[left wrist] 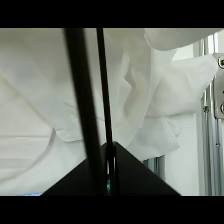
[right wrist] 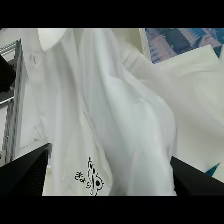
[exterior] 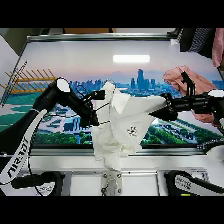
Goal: Fold the clothes and pants, and hang the long-sleeved shirts on hangers.
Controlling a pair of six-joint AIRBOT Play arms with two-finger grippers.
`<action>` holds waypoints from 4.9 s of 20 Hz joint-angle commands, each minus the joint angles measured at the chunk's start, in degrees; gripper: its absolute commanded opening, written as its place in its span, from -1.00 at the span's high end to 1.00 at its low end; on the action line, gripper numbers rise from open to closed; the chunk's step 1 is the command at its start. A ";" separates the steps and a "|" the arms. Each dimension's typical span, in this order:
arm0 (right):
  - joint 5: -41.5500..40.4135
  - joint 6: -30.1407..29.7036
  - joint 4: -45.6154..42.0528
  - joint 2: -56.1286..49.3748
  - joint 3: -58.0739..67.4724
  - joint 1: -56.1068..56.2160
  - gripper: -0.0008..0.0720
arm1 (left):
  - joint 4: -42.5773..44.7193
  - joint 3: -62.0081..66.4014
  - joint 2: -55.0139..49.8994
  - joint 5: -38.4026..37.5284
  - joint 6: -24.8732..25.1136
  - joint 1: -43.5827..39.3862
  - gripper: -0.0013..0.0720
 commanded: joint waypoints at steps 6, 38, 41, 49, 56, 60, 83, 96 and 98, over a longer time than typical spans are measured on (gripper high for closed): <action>0.00 -0.28 0.02 -0.04 0.04 0.02 0.93 | -0.07 0.00 -0.02 0.02 0.02 0.02 0.93; 0.94 -3.50 5.57 0.79 0.04 0.00 0.96 | 0.28 0.02 0.00 3.10 -13.79 2.45 0.04; 1.14 -3.45 5.22 0.79 0.04 0.04 0.96 | -0.31 0.02 0.00 3.65 -15.69 4.74 0.04; 2.89 -1.88 5.88 0.81 0.04 0.04 0.96 | -0.17 0.22 0.04 6.82 -20.52 7.37 0.04; 2.84 -0.15 1.97 0.81 0.07 -0.02 0.96 | 0.39 10.58 0.11 5.99 -27.15 9.86 0.04; 2.56 0.90 2.21 0.85 0.07 -0.07 0.95 | 0.31 15.69 2.32 6.71 -33.77 13.46 0.04; -11.30 8.85 14.14 9.73 0.07 -1.60 0.95 | -7.52 -31.06 19.85 40.98 -49.59 3.56 -1.00; -12.00 8.85 14.08 9.73 0.07 -1.60 0.95 | -19.78 -30.21 3.72 41.09 -44.65 1.16 -0.71; -12.00 8.85 14.10 9.73 0.07 -1.60 0.95 | -19.54 -27.74 1.88 38.64 -43.56 0.50 -0.71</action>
